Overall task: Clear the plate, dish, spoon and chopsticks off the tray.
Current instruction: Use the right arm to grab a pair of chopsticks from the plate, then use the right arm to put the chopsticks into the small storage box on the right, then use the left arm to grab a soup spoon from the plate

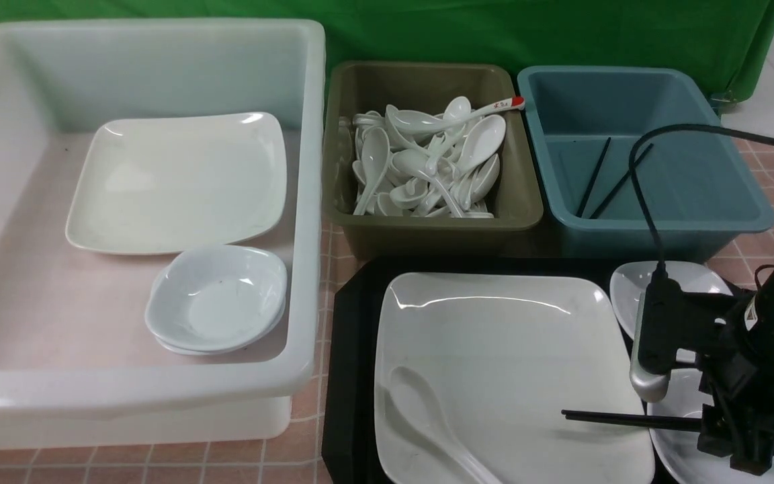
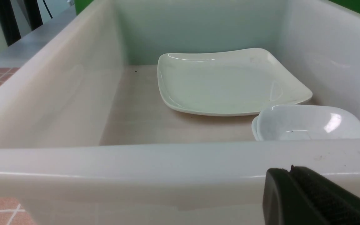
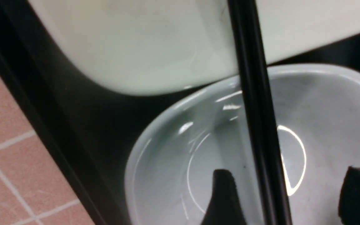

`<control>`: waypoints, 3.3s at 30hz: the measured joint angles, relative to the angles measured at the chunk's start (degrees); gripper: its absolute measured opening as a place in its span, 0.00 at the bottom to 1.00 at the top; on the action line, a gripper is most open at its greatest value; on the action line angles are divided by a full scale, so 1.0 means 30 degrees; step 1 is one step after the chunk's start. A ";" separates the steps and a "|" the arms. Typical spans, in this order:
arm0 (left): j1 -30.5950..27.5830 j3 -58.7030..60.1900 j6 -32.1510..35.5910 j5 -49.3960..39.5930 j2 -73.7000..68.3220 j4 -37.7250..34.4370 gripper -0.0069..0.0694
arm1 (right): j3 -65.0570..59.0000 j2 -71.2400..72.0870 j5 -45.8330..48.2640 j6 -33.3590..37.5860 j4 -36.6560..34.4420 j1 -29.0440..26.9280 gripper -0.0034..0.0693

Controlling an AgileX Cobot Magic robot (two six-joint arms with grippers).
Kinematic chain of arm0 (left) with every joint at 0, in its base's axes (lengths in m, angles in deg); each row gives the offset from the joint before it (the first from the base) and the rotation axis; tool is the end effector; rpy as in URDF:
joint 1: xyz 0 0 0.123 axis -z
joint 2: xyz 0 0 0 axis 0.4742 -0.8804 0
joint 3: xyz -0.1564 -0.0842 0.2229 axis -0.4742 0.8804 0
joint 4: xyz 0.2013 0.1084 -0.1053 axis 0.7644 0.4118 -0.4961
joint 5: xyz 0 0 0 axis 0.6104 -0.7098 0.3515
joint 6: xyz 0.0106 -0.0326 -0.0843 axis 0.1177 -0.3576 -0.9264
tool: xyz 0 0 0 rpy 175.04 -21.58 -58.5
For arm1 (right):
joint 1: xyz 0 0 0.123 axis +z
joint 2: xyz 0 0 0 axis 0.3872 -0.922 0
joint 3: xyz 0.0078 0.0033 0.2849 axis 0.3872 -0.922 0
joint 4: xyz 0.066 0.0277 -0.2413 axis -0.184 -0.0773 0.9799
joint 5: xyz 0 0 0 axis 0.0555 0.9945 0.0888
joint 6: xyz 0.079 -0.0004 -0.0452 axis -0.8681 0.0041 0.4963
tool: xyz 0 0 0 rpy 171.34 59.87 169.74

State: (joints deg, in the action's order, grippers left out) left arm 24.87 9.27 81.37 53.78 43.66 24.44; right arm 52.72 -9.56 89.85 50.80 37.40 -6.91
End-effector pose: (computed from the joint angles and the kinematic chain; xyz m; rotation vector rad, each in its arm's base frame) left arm 0.0558 0.0036 0.1913 -0.0445 1.7075 0.0536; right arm 0.2882 0.0703 0.1883 -1.7828 2.3215 -0.3128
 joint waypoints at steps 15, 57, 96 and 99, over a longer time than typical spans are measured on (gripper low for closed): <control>0.0000 0.0000 0.0000 0.0000 0.0000 0.0000 0.10 | 0.0029 -0.1567 -0.0717 -0.1110 0.0017 0.0000 0.24; 0.0000 0.0000 0.0000 0.0000 0.0000 0.0000 0.10 | 1.0884 -0.8042 -1.6280 -2.1790 -0.3795 -0.3049 0.28; 0.0000 0.0000 -0.0243 0.0151 0.0000 -0.0398 0.10 | 0.5104 1.2585 0.8267 -1.6775 -0.4054 -0.1706 0.09; 0.0000 0.0000 -0.2326 0.1142 0.0000 -0.4660 0.10 | 0.2492 1.4921 0.8267 -1.6881 -0.4070 -0.1706 0.09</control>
State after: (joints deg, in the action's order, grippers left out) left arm 24.87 9.27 74.39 57.21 43.66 10.46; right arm 60.20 35.20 114.65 0.16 25.19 -12.03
